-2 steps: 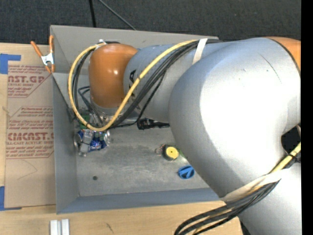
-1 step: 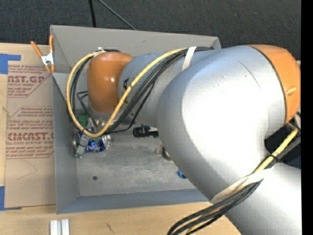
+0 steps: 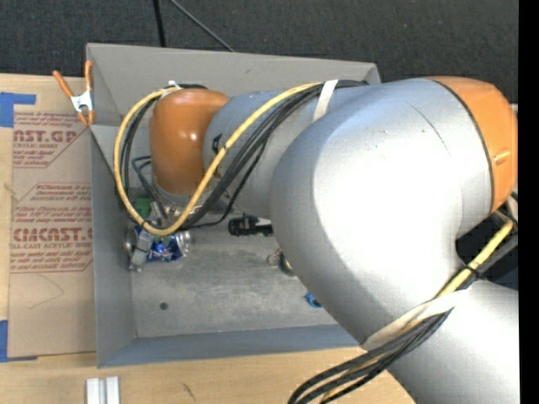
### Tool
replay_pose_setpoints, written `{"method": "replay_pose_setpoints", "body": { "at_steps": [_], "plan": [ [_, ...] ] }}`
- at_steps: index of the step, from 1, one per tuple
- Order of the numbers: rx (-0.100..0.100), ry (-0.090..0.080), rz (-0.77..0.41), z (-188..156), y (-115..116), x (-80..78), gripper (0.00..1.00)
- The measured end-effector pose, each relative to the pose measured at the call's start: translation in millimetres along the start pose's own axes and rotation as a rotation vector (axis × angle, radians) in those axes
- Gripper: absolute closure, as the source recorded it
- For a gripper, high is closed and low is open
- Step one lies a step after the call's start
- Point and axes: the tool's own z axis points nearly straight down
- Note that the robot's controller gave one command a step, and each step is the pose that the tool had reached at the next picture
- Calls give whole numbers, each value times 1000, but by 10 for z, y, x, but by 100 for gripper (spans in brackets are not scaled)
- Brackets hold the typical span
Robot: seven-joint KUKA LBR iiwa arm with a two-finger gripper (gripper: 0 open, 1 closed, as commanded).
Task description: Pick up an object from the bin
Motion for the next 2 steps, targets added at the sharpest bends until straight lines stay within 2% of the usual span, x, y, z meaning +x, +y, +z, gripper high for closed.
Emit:
{"method": "replay_pose_setpoints", "body": {
  "at_steps": [1, 2],
  "plan": [
    [3, 6, -1, 2, 1, 16, 100],
    [3, 4, -1, -360, 12, 11, 100]
  ]
}}
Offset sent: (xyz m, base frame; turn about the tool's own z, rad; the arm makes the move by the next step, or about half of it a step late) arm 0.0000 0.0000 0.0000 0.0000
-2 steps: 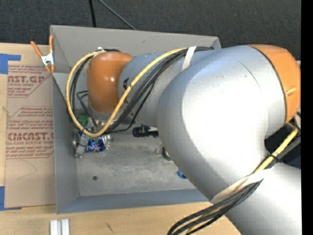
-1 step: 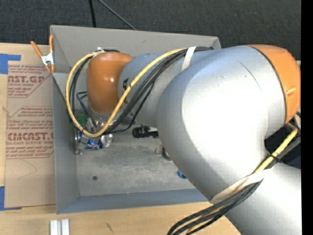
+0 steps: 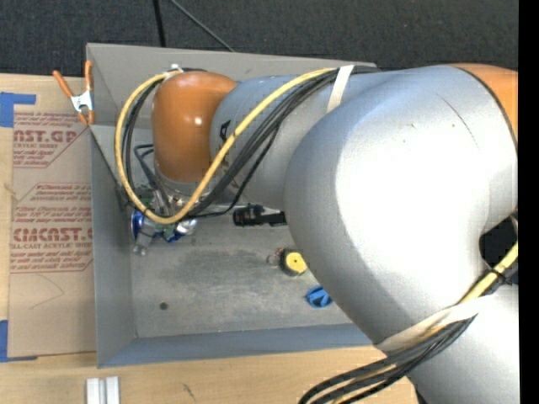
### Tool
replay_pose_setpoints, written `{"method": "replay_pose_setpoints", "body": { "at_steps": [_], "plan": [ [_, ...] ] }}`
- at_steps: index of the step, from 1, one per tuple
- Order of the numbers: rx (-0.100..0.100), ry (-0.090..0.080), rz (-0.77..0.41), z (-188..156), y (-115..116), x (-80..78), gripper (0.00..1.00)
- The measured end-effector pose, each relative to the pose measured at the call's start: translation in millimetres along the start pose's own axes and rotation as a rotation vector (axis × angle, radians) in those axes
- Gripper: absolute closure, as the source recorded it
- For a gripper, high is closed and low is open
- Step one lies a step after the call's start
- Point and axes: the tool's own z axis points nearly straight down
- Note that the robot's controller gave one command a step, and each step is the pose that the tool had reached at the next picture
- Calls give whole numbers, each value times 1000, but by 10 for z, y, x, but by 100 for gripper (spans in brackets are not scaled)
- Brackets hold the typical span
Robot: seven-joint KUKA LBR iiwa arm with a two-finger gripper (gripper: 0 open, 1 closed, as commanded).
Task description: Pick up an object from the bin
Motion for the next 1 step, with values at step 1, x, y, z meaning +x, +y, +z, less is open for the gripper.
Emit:
{"method": "replay_pose_setpoints", "body": {
  "at_steps": [1],
  "plan": [
    [-1, -2, -1, -398, 12, -10, 100]
  ]
}}
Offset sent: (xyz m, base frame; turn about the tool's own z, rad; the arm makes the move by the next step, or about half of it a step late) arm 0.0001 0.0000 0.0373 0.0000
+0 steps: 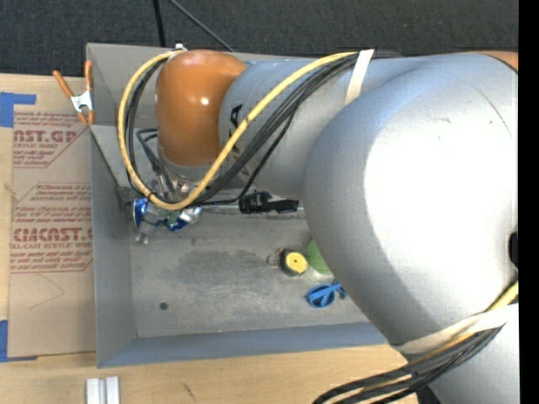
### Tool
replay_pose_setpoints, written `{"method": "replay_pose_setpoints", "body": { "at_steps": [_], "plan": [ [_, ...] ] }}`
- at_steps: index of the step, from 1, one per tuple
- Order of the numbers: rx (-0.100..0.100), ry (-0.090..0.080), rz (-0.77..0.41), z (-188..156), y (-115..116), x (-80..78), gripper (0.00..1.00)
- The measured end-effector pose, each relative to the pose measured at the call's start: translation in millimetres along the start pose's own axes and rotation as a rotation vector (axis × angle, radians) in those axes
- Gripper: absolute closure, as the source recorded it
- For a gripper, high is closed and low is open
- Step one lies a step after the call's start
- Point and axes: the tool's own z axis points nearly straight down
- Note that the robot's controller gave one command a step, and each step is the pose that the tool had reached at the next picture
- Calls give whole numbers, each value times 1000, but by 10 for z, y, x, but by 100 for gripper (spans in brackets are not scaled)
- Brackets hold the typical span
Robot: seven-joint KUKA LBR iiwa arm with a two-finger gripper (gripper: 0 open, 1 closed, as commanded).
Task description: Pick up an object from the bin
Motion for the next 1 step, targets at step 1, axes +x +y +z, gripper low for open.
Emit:
{"method": "replay_pose_setpoints", "body": {
  "at_steps": [1],
  "plan": [
    [1, 1, 0, -221, 8, -8, 100]
  ]
}}
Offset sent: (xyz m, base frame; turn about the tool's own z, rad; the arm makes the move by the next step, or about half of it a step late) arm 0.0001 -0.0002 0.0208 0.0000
